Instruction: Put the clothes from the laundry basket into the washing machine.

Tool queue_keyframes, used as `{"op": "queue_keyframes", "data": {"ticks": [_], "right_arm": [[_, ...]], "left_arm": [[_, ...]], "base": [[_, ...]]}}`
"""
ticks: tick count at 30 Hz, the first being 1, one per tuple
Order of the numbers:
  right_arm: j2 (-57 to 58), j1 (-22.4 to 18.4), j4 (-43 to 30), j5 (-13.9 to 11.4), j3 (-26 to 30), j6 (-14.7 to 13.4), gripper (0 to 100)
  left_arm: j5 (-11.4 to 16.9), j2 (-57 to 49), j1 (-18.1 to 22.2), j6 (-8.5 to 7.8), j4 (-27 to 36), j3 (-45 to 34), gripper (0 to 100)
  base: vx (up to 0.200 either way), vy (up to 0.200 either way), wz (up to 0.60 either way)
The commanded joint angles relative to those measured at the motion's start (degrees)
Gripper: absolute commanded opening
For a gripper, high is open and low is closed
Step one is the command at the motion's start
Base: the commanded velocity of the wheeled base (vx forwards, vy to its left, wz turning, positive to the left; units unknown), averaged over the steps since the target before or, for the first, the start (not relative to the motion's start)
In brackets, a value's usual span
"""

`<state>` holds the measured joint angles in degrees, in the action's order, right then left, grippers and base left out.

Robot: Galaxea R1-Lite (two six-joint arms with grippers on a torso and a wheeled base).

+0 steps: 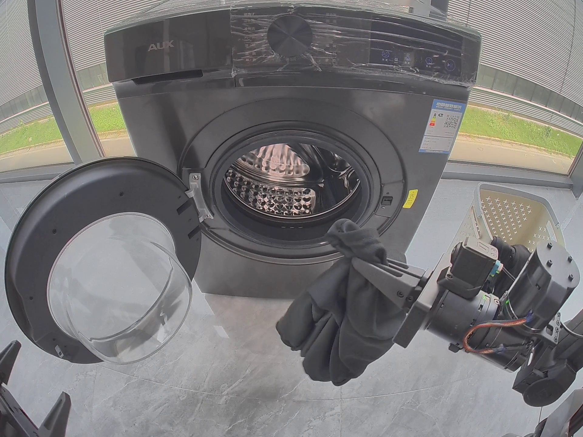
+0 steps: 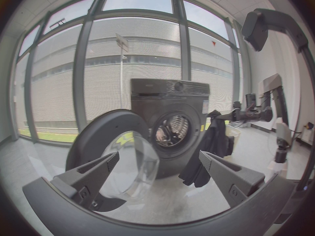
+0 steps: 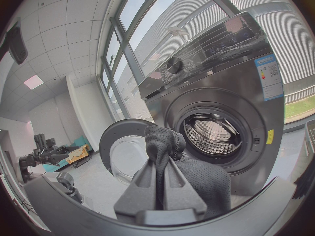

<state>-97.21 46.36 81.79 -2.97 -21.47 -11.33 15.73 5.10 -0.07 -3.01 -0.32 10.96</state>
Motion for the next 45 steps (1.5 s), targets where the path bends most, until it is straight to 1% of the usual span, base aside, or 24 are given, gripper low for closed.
{"op": "queue_keyframes", "data": {"ticks": [1, 3, 5, 6, 7, 8, 9, 13, 14, 18, 21, 24, 30, 32, 36, 39, 40, 45], "right_arm": [[-5.7, 4.3, 0.8, -1.8, -3.4, -0.6, 0], [-6.7, 4.2, 0.7, -2.7, -4.5, -0.8, 0], [-7.4, 4.1, 0.5, -3.6, -6.0, -1.3, 0], [-7.4, 4.1, 0.5, -3.6, -6.0, -1.3, 0], [-7.7, 4.1, 0.1, -3.7, -6.9, -2.1, 0], [-7.7, 4.1, 0.1, -3.7, -6.9, -2.1, 0], [-8.1, 4.2, 0.1, -3.7, -7.8, -3.1, 0], [-9.1, 4.2, -0.1, -3.4, -9.6, -3.4, 0], [-9.2, 4.2, -0.1, -3.4, -9.8, -3.4, 0], [-9.4, 4.2, -1.2, -3.3, -11.4, -3.4, 0], [-9.3, 4.2, -2.0, -3.2, -11.8, -3.4, 0], [-9.2, 4.4, -2.0, -3.1, -11.8, -3.4, 0], [-9.1, 4.4, -2.0, -3.1, -12.0, -3.4, 0], [-9.1, 4.9, -1.9, -3.0, -12.1, -3.4, 0], [-9.2, 5.2, -1.9, -3.0, -12.1, -3.4, 0], [-9.1, 5.8, -1.8, -2.6, -12.1, -3.4, 0], [-9.1, 5.9, -1.7, -2.0, -12.1, -3.4, 0], [-9.1, 6.3, -1.6, -1.9, -12.0, -3.4, 0]], "left_arm": [[13.1, 19.9, -0.5, 0.11, -1.2, 4.2, 100], [16.3, 25.9, -0.7, -0.07, -1.8, 4.2, 100], [19.3, 32.3, -1.6, -0.59, -4.5, 4.0, 100], [19.3, 32.3, -1.6, -0.59, -4.5, 4.0, 100], [20.3, 36.6, -3.1, -1.03, -7.8, 3.9, 100], [20.3, 36.6, -3.1, -1.03, -7.8, 3.9, 100], [20.5, 41.8, -5.6, -0.94, -12.5, 3.7, 100], [20.3, 49.7, -9.9, -0.77, -19.6, 3.8, 100], [20.2, 50.5, -10.4, -0.68, -20.2, 3.8, 100], [19.2, 57.7, -15.2, -0.5, -24.6, 4.2, 100], [17.8, 61.6, -17.9, -0.59, -26.1, 4.2, 100], [17.4, 65.7, -21.3, -0.33, -27.8, 4.8, 100], [17.5, 74.2, -22.4, -0.5, -34.5, 5.7, 100], [17.5, 76.6, -23.4, -0.42, -36.9, 6.0, 100], [17.5, 80.5, -24.4, -0.33, -38.5, 7.5, 100], [17.5, 82.5, -24.4, -0.33, -38.7, 8.7, 100], [17.6, 83.8, -24.4, -0.33, -38.8, 9.3, 100], [17.5, 87.6, -24.4, -0.42, -40.6, 10.4, 100]], "base": [[0.0, 0.0, 0.0], [0.0, 0.0, 0.0], [0.0, 0.0, 0.0], [0.0, 0.0, 0.0], [0.0, 0.0, 0.0], [0.0, 0.0, 0.0], [0.0, 0.0, 0.0], [0.0, 0.0, 0.0], [0.0, 0.0, 0.0], [0.0, 0.0, 0.0], [0.0, 0.0, 0.0], [0.0, 0.0, 0.0], [0.0, 0.0, 0.0], [0.0, 0.0, 0.0], [0.0, 0.0, 0.0], [0.0, 0.0, 0.0], [0.0, 0.0, 0.0], [0.0, 0.0, 0.0]]}}
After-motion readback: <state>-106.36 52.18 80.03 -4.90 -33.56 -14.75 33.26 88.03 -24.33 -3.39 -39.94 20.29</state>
